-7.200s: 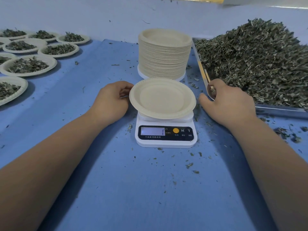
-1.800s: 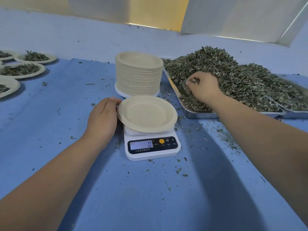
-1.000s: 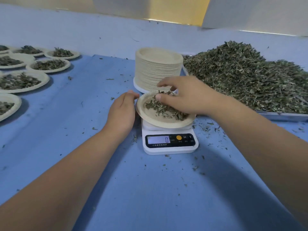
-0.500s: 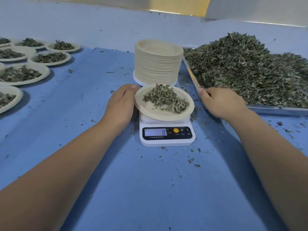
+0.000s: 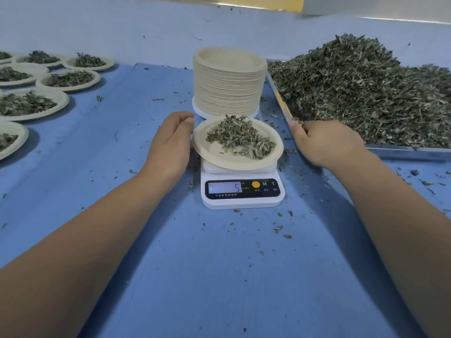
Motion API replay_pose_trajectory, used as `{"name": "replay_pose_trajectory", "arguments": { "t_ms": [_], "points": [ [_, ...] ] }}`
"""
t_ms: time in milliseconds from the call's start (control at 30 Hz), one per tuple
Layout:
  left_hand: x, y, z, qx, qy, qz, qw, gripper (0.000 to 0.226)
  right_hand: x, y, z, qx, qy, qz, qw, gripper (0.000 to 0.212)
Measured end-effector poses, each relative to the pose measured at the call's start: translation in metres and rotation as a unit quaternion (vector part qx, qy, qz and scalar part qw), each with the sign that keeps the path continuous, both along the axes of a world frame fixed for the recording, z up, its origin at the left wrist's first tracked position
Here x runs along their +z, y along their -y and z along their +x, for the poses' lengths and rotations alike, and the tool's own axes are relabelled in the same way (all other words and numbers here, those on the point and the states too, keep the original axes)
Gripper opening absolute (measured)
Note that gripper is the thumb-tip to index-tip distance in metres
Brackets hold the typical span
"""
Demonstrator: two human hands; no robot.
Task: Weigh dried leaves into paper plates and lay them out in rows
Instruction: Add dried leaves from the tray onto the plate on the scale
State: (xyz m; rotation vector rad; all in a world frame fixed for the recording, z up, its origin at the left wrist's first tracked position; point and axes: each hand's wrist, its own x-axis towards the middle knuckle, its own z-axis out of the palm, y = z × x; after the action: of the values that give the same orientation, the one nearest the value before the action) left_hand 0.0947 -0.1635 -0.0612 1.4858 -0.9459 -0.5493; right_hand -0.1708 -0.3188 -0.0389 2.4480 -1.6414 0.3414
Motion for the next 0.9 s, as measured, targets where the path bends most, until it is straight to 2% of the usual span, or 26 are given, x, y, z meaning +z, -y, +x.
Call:
{"name": "replay_pose_trajectory", "arguments": {
  "t_ms": [133,300,567,700,900],
  "points": [
    [-0.001,0.000,0.000,-0.002,0.004,-0.002,1.000,0.028,-0.002,-0.001,0.002,0.038,0.012,0.006,0.999,0.063],
    [-0.001,-0.001,0.001,0.004,0.009,-0.005,1.000,0.034,-0.002,0.000,0.001,0.038,0.029,0.005,0.999,0.063],
    [0.000,-0.001,0.001,0.005,0.000,-0.005,1.000,0.029,-0.003,-0.002,0.004,0.019,0.073,-0.012,0.997,0.060],
    [0.000,-0.001,0.002,0.000,-0.003,-0.003,1.000,0.024,0.001,0.000,0.004,-0.002,0.152,-0.044,0.987,0.055],
    [-0.003,0.001,-0.001,0.019,0.005,0.001,1.000,0.032,0.011,0.001,0.004,-0.015,0.181,-0.001,0.983,0.056]
  ]
}}
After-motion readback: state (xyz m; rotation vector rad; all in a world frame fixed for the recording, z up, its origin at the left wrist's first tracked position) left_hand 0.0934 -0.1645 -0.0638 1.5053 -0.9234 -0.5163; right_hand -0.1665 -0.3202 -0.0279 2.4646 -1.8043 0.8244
